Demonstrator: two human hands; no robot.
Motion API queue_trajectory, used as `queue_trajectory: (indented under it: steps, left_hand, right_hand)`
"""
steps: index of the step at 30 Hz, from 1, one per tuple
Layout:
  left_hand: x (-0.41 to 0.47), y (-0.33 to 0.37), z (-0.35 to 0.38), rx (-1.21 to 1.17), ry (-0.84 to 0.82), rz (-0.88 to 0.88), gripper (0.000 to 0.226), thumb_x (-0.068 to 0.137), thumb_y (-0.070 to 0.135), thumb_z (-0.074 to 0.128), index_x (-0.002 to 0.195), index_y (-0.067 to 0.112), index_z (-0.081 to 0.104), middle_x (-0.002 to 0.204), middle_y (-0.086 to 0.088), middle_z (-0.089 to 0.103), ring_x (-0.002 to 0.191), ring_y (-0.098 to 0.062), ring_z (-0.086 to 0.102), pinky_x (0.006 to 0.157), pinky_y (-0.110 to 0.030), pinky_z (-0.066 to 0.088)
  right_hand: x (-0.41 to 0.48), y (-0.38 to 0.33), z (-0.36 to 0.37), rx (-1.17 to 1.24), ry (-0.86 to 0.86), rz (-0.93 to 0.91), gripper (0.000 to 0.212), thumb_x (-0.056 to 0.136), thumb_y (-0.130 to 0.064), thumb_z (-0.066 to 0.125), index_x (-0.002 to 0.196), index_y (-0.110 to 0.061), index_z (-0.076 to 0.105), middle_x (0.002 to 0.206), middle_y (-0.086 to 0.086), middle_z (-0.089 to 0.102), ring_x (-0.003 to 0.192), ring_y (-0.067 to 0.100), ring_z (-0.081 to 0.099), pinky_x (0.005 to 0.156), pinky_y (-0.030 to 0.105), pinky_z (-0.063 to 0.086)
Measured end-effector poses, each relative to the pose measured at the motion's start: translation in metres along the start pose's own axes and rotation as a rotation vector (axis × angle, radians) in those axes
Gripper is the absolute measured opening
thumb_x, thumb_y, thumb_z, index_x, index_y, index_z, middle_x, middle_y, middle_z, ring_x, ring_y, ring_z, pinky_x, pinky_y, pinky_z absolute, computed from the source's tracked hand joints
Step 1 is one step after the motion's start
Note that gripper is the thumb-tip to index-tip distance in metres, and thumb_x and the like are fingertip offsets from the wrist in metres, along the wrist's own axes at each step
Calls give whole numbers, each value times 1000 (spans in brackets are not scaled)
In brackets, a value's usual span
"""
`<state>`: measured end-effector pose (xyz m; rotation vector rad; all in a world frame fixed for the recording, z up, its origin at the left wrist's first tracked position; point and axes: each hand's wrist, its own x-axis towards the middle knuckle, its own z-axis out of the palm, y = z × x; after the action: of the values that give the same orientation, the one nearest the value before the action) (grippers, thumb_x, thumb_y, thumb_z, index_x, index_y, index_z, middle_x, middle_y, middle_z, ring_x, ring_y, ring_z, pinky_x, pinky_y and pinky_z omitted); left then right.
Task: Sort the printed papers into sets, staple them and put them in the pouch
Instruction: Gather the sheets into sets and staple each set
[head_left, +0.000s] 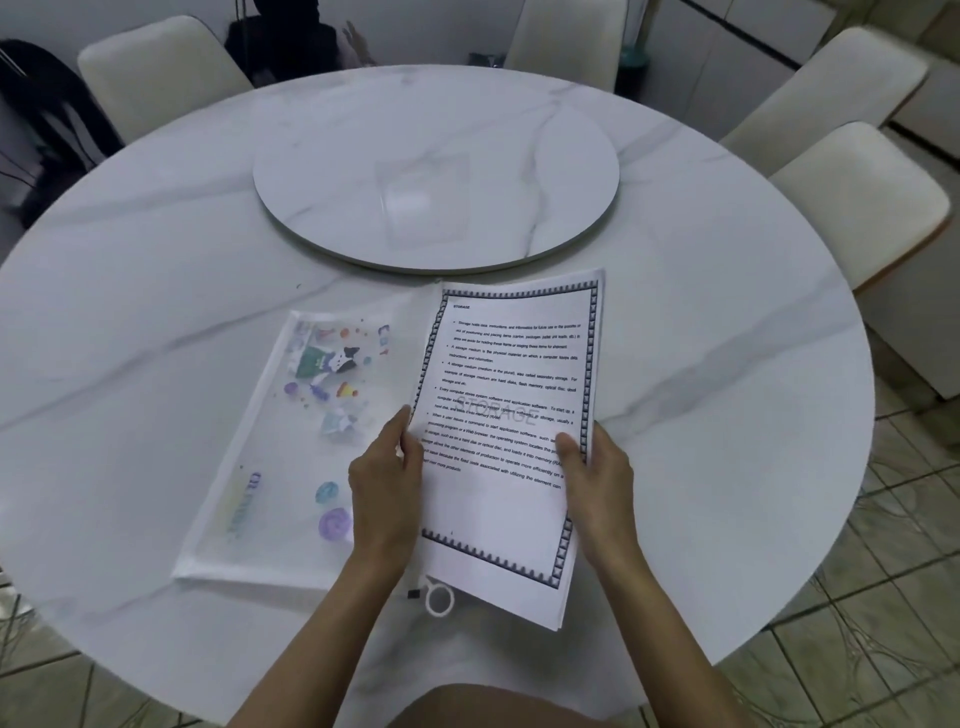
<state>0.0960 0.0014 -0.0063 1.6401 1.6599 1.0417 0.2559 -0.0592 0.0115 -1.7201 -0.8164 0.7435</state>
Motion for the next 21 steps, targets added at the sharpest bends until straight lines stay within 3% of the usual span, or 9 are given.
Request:
queue_trajectory:
  steps: [4, 8, 12, 17, 21]
  left_hand:
    - [3, 0, 3, -34, -67, -11, 41, 91, 5, 49, 130, 17, 49, 128, -3, 57, 106, -21, 59, 91, -40, 50]
    - [9, -1, 8, 82, -175, 55, 47, 87, 1, 46, 128, 24, 48, 128, 0, 53, 98, -14, 56, 82, -30, 47]
    - [12, 0, 14, 237, -270, 74, 44, 91, 4, 44, 130, 22, 50, 141, 2, 45, 124, -18, 47, 91, -32, 44]
    - [14, 7, 18, 314, -313, 66, 47, 93, 8, 39, 139, 19, 41, 147, 6, 37, 131, -15, 39, 96, -35, 43]
    - [11, 8, 19, 321, -320, 50, 48, 94, 8, 39, 141, 20, 39, 149, 6, 35, 132, -16, 38, 95, -35, 43]
  right_hand:
    - [0, 4, 0, 5, 1, 14, 17, 95, -14, 48, 105, -24, 58, 94, -19, 63, 89, 2, 61, 78, 16, 48]
    - [6, 7, -6, 38, 10, 44, 19, 94, -13, 49, 109, -17, 61, 102, -4, 68, 96, 14, 64, 85, 30, 51]
    - [21, 6, -22, 49, 3, 80, 16, 93, -11, 50, 103, -19, 61, 99, -1, 68, 94, 18, 66, 83, 32, 53]
    - [40, 5, -50, 47, -60, 110, 19, 93, -10, 51, 106, -17, 63, 106, 5, 69, 94, 21, 67, 86, 41, 53]
    - [50, 2, -63, 72, -141, 127, 19, 93, -9, 50, 104, -17, 64, 100, 0, 70, 86, 16, 70, 78, 34, 58]
